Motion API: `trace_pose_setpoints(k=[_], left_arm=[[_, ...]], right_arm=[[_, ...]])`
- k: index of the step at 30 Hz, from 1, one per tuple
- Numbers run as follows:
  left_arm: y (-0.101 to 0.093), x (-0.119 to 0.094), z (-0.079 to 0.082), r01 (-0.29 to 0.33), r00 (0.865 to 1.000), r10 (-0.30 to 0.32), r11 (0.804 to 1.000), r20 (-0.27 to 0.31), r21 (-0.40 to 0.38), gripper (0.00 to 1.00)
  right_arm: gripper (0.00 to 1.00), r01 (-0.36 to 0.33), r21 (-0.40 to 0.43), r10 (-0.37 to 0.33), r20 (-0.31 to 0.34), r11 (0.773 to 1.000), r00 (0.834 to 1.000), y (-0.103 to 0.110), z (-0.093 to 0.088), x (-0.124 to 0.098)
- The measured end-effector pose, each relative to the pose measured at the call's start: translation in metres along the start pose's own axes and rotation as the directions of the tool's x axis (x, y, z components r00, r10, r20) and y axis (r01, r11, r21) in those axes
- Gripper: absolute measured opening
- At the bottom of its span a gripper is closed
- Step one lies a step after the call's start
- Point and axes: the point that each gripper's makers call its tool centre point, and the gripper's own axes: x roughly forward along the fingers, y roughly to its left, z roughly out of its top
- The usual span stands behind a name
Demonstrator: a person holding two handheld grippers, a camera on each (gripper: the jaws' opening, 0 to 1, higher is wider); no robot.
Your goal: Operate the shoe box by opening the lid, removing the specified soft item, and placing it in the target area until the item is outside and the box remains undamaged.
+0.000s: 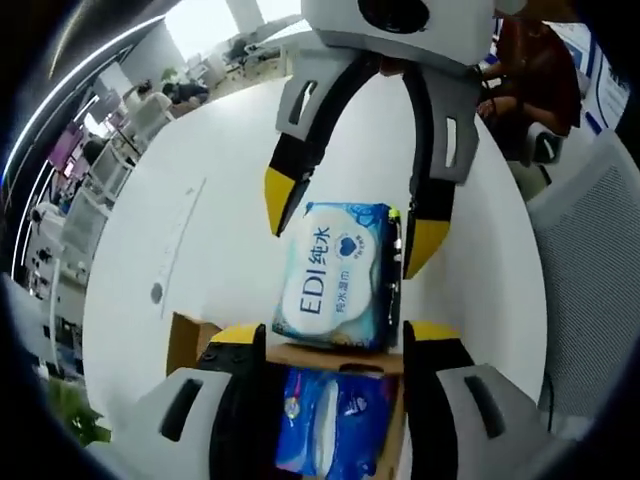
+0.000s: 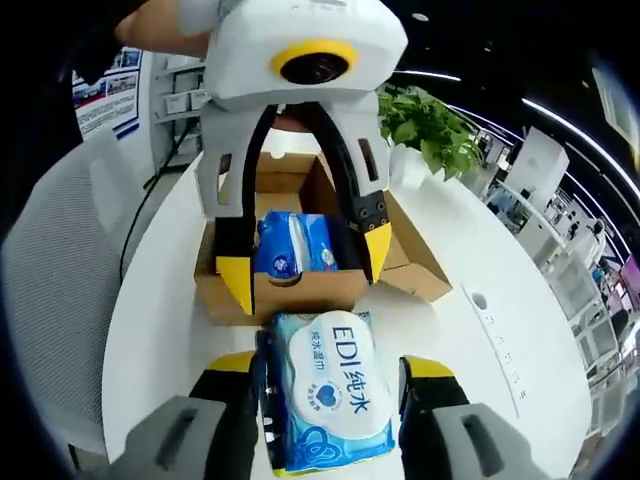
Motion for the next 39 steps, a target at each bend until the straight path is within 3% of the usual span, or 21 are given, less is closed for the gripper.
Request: trace_pose_setpoints(k=[12, 26, 39], left_arm=[[0.012, -0.021, -0.024, -0.05, 0.999, 0.05, 0.998, 0.008, -0.031, 0.48], [0.017, -0.036, -0.066, -0.087, 0.996, 0.085, 0.994, -0.03, -0.063, 0.42], [0.023, -0.041, -0.105, -0.129, 0.99, 0.123, 0.986, -0.065, -0.104, 0.28]], right_arm=[[0.47, 0.011, 0.003, -0.011, 0.041, 1.0, 0.999, 0.001, 0.026, 0.004], [0.39, 0.022, -0.004, -0.022, 0.07, 1.0, 0.997, 0.006, 0.055, 0.018], [0.29, 0.025, -0.034, -0.023, 0.046, 0.999, 0.999, 0.013, 0.07, 0.044]])
